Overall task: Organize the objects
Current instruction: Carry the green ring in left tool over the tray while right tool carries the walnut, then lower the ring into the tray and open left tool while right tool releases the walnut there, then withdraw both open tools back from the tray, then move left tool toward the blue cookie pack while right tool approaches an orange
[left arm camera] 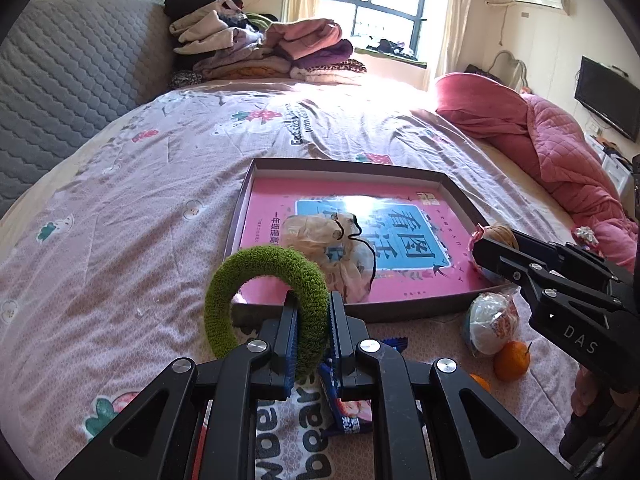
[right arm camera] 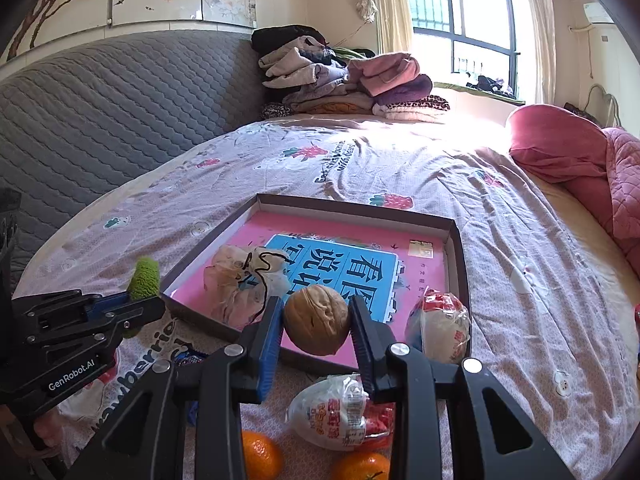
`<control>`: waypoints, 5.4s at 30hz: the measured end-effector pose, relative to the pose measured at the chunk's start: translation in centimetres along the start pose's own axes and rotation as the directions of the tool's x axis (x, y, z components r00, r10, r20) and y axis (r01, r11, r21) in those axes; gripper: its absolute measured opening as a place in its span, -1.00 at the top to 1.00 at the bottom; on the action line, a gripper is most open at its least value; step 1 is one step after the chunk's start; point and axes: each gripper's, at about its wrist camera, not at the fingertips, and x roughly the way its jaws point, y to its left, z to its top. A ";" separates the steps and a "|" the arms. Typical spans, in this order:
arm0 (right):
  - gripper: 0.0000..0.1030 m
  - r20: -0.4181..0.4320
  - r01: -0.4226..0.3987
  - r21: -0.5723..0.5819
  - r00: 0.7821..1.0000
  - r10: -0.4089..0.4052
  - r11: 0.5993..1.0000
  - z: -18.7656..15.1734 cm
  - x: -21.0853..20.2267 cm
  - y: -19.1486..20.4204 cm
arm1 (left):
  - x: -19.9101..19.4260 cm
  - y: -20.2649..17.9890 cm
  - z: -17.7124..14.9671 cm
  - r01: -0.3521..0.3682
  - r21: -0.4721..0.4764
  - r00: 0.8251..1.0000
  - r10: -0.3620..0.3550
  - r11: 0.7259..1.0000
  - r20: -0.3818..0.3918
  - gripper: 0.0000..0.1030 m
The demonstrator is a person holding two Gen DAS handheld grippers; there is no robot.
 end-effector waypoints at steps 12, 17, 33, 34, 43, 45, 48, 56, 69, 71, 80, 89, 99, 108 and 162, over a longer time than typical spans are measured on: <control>0.34 -0.039 0.005 0.048 0.999 -0.003 0.999 0.9 2.8 -1.6 | 4.1 1.4 2.0 -0.007 -0.019 0.999 0.006 1.000 -0.050 0.74; 0.34 -0.052 0.015 0.034 0.999 -0.013 0.999 1.0 3.7 -1.6 | 5.9 1.8 2.4 -0.019 -0.016 0.997 0.017 1.000 -0.073 0.74; 0.34 -0.138 0.029 0.004 0.990 -0.028 1.000 0.4 6.5 -1.7 | 10.5 0.3 3.4 0.025 0.022 0.989 -0.022 0.999 -0.146 0.74; 0.34 -0.144 0.033 0.001 0.989 -0.032 0.999 0.4 6.6 -1.7 | 10.7 0.1 3.4 0.029 0.024 0.988 -0.025 0.999 -0.151 0.74; 0.34 -0.200 0.042 -0.004 0.979 -0.042 0.999 -0.7 7.7 -1.5 | 11.5 -0.6 3.4 0.064 0.027 0.984 -0.059 0.998 -0.169 0.72; 0.34 -0.213 0.047 -0.001 0.976 -0.046 0.999 -0.9 7.9 -1.5 | 11.6 -0.6 3.4 0.068 0.022 0.984 -0.063 0.997 -0.168 0.72; 0.34 -0.225 0.049 0.007 0.973 -0.046 0.999 -1.1 8.0 -1.7 | 11.6 -0.5 3.5 0.078 0.017 0.983 -0.073 0.997 -0.171 0.72; 0.34 -0.239 0.045 0.021 0.970 -0.039 0.999 -0.9 8.1 -1.9 | 11.5 -0.2 3.4 0.087 0.004 0.980 -0.085 0.996 -0.178 0.58; 0.29 -0.251 0.059 0.040 0.967 -0.047 0.997 -0.9 8.1 -2.1 | 10.1 -0.4 3.1 0.085 0.020 0.984 -0.081 0.996 -0.157 0.23; 0.28 -0.251 0.061 0.040 0.967 -0.049 0.997 -0.9 8.1 -2.1 | 9.8 -0.5 3.1 0.084 0.022 0.985 -0.080 0.996 -0.151 0.22; 0.23 -0.185 0.073 0.020 0.980 -0.068 0.997 -0.6 6.0 -1.9 | 7.9 -0.7 3.0 0.070 0.020 0.991 -0.068 0.997 -0.119 -0.05; 0.21 -0.137 0.073 0.027 0.988 -0.069 0.997 -0.2 4.2 -1.9 | 6.3 -0.6 2.0 0.037 -0.009 0.993 -0.038 0.999 -0.112 -0.14; 0.21 -0.119 0.067 0.045 0.991 -0.061 0.997 -0.5 2.2 -1.6 | 3.6 -0.7 0.7 0.052 -0.027 0.994 -0.054 0.998 -0.091 -0.15; 0.21 -0.090 0.062 0.061 0.994 -0.056 0.996 -0.8 0.6 -1.5 | 1.8 -0.7 0.3 0.057 -0.035 0.996 -0.059 0.998 -0.069 -0.15; 0.08 0.061 0.014 0.102 0.998 -0.021 0.995 -3.3 -8.7 -1.0 | -5.9 -4.7 -2.9 0.055 0.027 0.998 -0.055 0.998 -0.018 -0.28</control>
